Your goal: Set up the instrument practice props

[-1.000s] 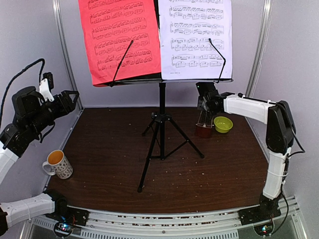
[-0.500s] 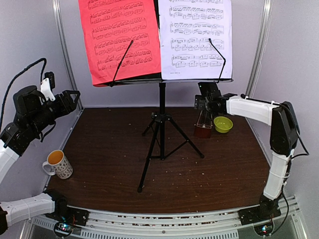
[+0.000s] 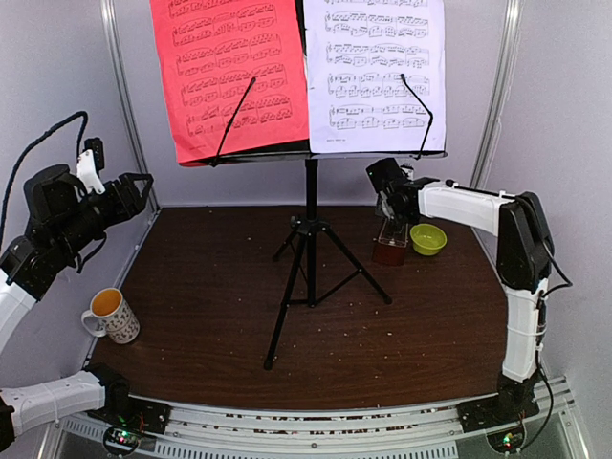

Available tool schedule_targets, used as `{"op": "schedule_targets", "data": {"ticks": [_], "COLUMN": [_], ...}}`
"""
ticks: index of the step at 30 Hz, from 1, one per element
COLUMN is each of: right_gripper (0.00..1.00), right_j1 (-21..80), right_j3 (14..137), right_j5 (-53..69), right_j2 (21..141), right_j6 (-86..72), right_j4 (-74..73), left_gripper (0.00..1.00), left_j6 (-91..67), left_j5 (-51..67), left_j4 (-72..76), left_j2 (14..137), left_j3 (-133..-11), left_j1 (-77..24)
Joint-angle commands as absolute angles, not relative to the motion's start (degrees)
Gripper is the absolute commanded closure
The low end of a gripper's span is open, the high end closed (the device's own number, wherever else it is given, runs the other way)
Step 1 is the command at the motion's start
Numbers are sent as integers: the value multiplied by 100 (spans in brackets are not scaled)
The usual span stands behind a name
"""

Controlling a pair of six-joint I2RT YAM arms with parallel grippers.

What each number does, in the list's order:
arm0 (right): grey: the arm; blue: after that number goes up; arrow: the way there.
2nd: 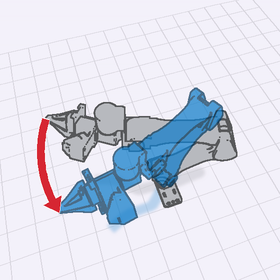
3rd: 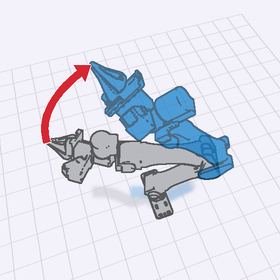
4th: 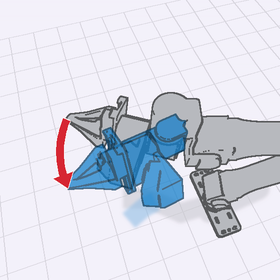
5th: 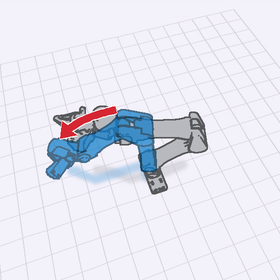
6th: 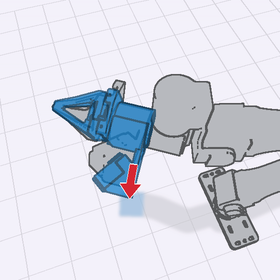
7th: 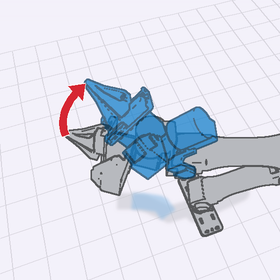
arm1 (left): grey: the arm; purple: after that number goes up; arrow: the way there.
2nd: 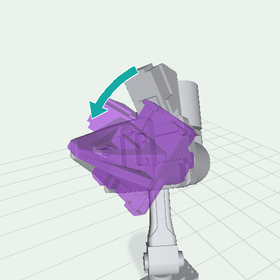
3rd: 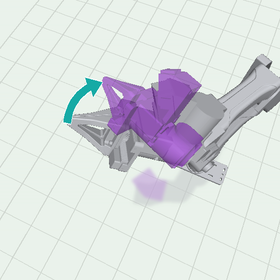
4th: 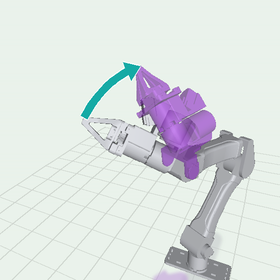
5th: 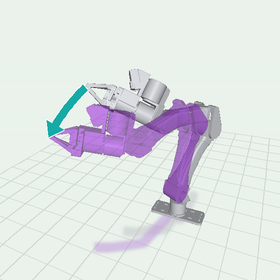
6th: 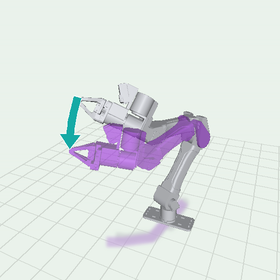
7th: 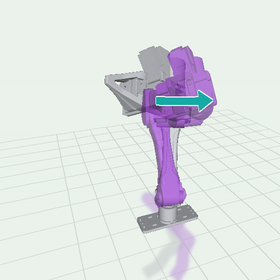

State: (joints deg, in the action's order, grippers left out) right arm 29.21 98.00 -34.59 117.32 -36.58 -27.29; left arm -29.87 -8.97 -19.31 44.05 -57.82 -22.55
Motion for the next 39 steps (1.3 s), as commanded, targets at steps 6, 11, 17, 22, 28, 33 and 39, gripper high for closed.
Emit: {"op": "schedule_targets", "data": {"ticks": [6, 11, 17, 22, 28, 33, 39], "right_gripper": [63, 73, 77, 78, 82, 84, 86], "right_j1": [2963, 2977, 2979, 2982, 3005, 3023, 3045], "right_j3": [9545, 9272, 8753, 8310, 7692, 6949, 6121], "right_j5": [-3926, -3955, -3871, -3527, -2908, -2113, -1004], "right_j2": [11148, 10600, 9801, 9125, 8293, 7304, 6287], "right_j6": [-3609, -3314, -3034, -2906, -2783, -2526, -2271], "right_j4": [-2799, -2593, -2311, -2116, -2093, -2003, -2089], "left_gripper": [37, 37, 38, 38, 40, 42, 42], "left_j6": [-2918, -2880, -2760, -2582, -2304, -2138, -2119], "left_j5": [-801, -537, -166, 68, 304, 329, 353], "left_j4": [-1567, -1551, -1404, -1245, -1195, -937, -633], "left_j2": [4365, 4477, 4577, 4587, 4521, 4026, 3629], "left_j3": [-5949, -5967, -5785, -5607, -5358, -4786, -4034], "left_j1": [-2213, -2211, -2222, -2223, -2260, -2382, -2799]}}
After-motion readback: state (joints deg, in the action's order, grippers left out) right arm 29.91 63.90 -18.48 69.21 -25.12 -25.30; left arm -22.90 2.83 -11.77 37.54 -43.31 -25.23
